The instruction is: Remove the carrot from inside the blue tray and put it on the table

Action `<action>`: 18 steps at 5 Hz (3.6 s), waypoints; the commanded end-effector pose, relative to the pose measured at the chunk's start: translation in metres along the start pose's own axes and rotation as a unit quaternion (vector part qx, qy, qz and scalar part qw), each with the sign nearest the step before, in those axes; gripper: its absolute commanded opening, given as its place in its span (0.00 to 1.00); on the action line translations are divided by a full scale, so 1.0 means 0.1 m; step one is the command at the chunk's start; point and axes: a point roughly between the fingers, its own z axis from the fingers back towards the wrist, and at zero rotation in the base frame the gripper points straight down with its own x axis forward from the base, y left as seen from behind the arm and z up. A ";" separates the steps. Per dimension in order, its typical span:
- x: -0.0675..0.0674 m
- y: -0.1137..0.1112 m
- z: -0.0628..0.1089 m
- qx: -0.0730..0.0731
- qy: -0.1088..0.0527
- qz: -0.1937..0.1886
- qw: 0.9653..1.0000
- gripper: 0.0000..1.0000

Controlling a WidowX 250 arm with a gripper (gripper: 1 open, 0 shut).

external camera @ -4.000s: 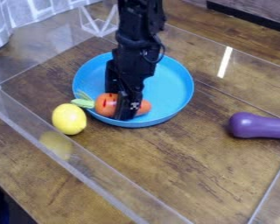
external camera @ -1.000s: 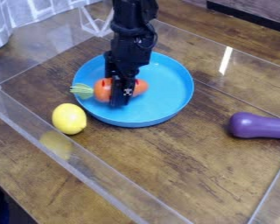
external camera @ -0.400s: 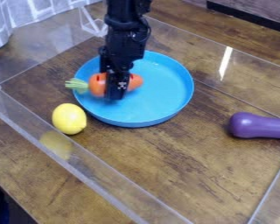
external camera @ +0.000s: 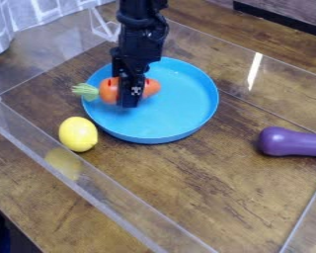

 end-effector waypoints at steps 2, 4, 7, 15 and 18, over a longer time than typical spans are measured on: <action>-0.08 0.19 0.44 0.041 -0.041 0.016 0.998 0.00; -0.13 0.25 0.55 0.043 -0.042 0.018 0.998 0.00; -0.18 0.49 0.85 0.062 -0.044 0.021 0.997 0.00; 0.03 -0.50 0.91 0.059 -0.063 -0.156 0.984 0.00; 0.16 -0.96 0.63 0.043 -0.064 -0.232 0.970 0.00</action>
